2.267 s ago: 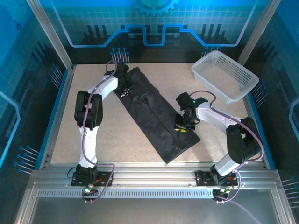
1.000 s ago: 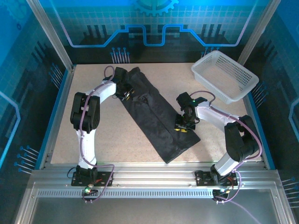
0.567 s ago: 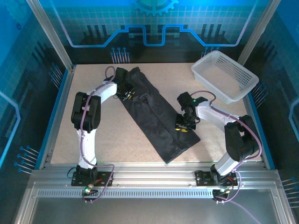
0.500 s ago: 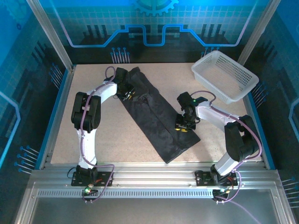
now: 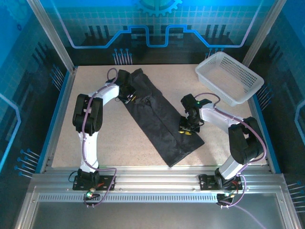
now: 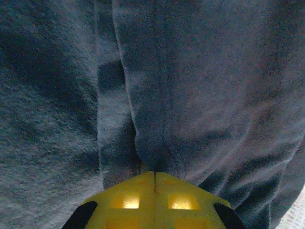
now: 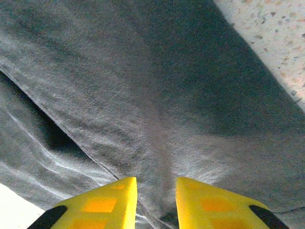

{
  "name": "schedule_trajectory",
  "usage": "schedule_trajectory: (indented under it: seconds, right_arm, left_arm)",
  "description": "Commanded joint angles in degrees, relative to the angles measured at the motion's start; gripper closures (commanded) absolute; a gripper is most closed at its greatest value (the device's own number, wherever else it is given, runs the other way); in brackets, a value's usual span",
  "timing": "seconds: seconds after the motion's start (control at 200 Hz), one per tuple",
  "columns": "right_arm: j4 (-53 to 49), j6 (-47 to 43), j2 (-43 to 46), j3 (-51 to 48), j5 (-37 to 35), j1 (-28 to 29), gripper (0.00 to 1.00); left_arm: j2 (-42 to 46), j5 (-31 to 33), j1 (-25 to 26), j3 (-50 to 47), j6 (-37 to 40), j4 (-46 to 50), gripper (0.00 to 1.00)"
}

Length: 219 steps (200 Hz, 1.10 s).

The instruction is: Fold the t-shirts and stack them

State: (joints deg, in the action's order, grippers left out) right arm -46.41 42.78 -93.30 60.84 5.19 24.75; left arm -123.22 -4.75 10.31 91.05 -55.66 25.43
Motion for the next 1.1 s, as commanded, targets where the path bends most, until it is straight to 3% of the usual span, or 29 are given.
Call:
schedule_trajectory:
  seconds: [0.0,0.375,0.42,0.615,0.81,0.97,1.09]
  right_arm:
    - [-0.61,-1.11,0.23,0.19,0.43,-1.1,0.71]
    - [-0.56,-1.4,-0.22,0.63,0.96,-1.11,0.71]
    - [-0.61,-1.44,-0.22,0.66,0.96,-1.11,0.71]
    - [-1.21,-3.32,-0.22,1.13,0.08,-1.79,0.71]
    - [-2.03,-10.61,-2.07,2.33,-2.95,-3.91,0.71]
    - [-2.29,-13.82,-7.01,2.96,-2.84,-4.19,0.74]
    - [-2.97,-14.05,-9.58,3.37,-4.12,-3.75,0.74]
  left_arm:
    - [3.16,1.43,-2.27,-2.24,2.1,2.53,1.0]
    - [1.51,0.21,-3.27,-1.54,2.57,2.55,1.0]
    - [0.97,-0.31,-3.27,-0.99,2.91,2.81,0.89]
    - [4.25,1.19,-2.8,-1.96,2.23,4.49,0.65]
    - [11.65,-0.1,1.65,-7.35,-8.19,4.26,0.69]
    - [8.58,1.09,5.63,-6.33,-18.42,7.81,0.82]
    - [6.33,4.35,5.59,-5.74,-20.93,6.5,0.82]
